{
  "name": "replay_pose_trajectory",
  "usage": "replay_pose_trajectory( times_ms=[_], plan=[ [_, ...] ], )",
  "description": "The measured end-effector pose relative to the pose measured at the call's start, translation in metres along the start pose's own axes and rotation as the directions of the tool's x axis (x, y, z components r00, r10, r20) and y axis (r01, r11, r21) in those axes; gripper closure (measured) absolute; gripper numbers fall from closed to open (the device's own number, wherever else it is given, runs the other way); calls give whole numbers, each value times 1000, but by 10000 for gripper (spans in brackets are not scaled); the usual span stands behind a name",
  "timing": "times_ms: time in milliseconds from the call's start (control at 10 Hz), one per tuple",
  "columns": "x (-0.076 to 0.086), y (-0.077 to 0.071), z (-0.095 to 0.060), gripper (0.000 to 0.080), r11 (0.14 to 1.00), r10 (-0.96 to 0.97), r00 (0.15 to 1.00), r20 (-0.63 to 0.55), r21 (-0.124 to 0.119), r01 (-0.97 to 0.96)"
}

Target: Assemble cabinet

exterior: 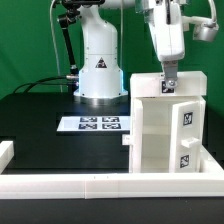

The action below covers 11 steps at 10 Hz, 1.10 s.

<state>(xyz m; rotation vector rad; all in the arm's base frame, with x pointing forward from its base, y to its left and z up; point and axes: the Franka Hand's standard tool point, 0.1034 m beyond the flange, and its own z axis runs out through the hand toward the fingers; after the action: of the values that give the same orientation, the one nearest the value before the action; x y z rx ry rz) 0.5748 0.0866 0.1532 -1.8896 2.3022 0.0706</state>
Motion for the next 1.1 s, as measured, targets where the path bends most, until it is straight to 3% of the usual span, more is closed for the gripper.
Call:
replay_pose_trajectory(
  times_ms=[400, 600, 1100],
  plan=[
    [-3, -1, 0, 239, 990, 143, 989, 28, -1, -143],
    [-5, 0, -1, 44, 994, 112, 993, 30, -2, -112],
    [-17, -5, -31, 2, 997, 68, 993, 95, 36, -72]
  ],
)
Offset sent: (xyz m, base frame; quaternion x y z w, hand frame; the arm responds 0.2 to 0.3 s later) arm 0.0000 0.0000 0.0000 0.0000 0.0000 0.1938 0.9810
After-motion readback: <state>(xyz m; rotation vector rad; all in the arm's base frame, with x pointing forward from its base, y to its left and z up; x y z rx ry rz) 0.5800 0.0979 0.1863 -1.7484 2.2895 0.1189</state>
